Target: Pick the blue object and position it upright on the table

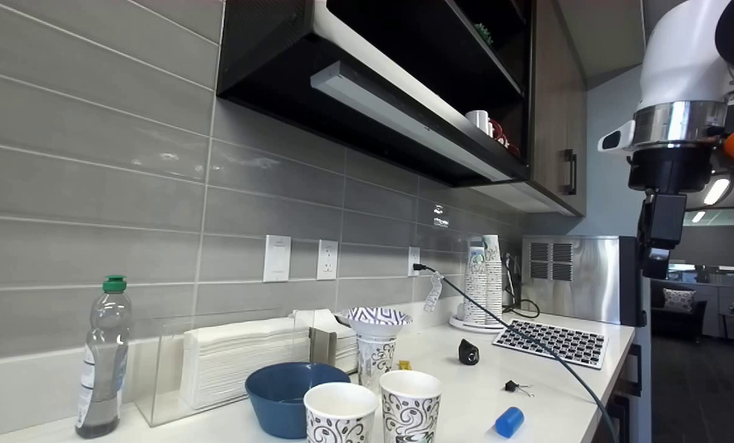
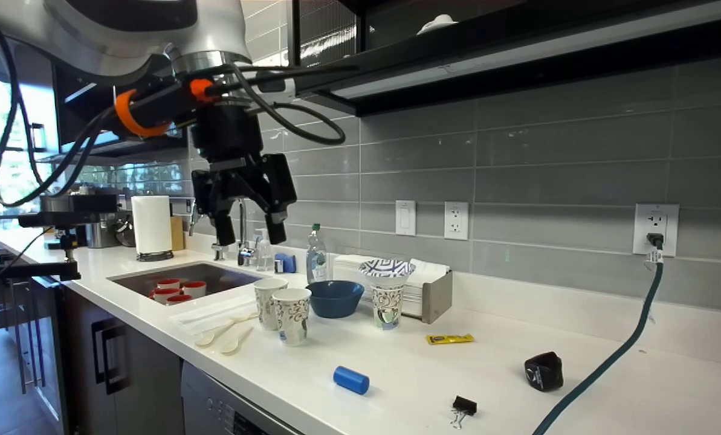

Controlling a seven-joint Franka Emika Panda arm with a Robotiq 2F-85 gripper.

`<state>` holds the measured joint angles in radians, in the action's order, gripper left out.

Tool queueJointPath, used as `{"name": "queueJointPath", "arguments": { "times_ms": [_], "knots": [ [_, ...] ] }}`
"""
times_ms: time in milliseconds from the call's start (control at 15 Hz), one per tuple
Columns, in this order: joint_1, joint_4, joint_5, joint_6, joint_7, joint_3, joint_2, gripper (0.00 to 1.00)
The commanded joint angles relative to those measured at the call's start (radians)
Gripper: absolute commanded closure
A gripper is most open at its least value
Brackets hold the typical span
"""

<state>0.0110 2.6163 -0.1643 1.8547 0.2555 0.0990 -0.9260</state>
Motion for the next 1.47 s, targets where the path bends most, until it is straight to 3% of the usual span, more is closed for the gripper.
{"name": "queueJointPath", "arguments": {
  "times_ms": [0,533,933,1067,1133,1400],
  "knots": [
    [-0.008,0.002,0.056,0.093,-0.143,-0.039,0.092,0.0],
    [0.073,-0.042,0.107,0.377,-0.641,-0.192,0.417,0.0],
    [0.135,-0.109,0.096,0.484,-0.959,-0.239,0.614,0.0],
    [0.126,-0.138,0.082,0.493,-1.025,-0.24,0.663,0.0],
    [0.106,-0.089,0.086,0.479,-0.953,-0.211,0.601,0.0],
    [0.1,-0.124,0.084,0.485,-1.004,-0.213,0.654,0.0]
  ]
}}
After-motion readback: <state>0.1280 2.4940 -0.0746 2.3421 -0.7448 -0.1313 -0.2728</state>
